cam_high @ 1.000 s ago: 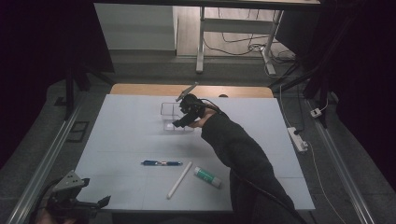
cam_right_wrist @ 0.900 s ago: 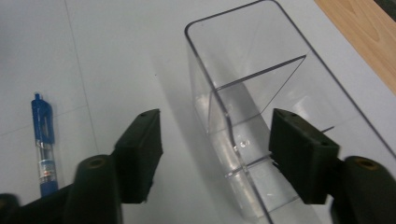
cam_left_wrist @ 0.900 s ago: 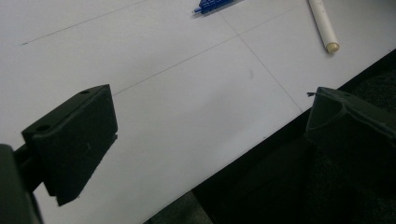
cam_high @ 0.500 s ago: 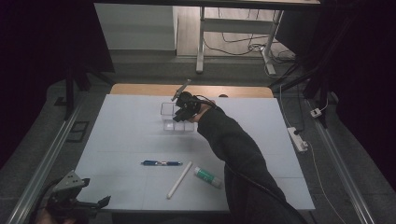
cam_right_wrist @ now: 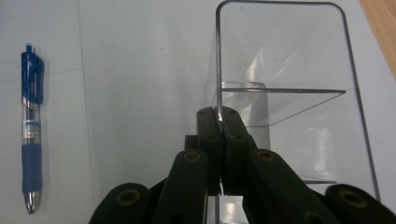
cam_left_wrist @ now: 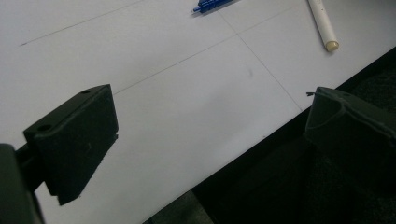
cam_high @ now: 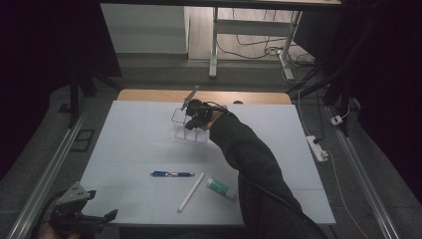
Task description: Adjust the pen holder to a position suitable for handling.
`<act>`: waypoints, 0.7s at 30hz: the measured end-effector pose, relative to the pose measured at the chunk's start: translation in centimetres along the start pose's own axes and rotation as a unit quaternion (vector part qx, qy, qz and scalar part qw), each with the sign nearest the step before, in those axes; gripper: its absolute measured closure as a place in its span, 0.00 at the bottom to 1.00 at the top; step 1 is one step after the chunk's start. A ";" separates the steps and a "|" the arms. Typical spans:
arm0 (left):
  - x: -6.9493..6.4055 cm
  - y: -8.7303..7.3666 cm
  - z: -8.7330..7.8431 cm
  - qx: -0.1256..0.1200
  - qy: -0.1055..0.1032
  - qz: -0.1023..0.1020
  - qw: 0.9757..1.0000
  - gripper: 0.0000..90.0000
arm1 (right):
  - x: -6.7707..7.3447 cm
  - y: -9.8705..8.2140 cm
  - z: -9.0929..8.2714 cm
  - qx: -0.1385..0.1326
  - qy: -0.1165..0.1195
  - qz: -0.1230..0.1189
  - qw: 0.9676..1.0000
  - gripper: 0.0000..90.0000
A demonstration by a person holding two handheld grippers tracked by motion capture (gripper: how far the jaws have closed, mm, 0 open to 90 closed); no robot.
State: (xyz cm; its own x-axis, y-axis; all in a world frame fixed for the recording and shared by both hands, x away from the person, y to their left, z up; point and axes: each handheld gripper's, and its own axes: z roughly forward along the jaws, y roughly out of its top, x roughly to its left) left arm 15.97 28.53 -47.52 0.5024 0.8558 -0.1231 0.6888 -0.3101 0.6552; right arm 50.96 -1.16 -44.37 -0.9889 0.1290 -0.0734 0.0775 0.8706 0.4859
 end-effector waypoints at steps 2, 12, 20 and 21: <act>0.0 0.0 0.0 0.000 0.000 0.000 1.000 0.03 | 0.1 -0.1 0.0 0.000 0.002 -0.001 1.000 0.99; 0.0 0.0 0.0 0.000 0.000 0.000 1.000 0.03 | 1.0 0.0 -2.4 0.004 0.009 -0.020 1.000 0.99; 0.0 0.0 0.0 0.001 0.000 -0.001 1.000 0.03 | 2.5 -1.3 -5.0 0.009 0.018 -0.040 0.999 0.99; 0.0 0.0 0.1 0.001 0.000 -0.001 1.000 0.03 | 2.6 -1.4 -5.2 0.006 0.017 -0.042 0.999 0.99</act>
State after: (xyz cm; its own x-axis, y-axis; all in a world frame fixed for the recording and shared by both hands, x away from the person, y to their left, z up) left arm 16.01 28.47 -47.53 0.5012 0.8562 -0.1255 0.6916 -0.3091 0.6527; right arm 47.60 -4.54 -40.73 -0.9956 0.0392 -0.0847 -0.0050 0.8837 0.4680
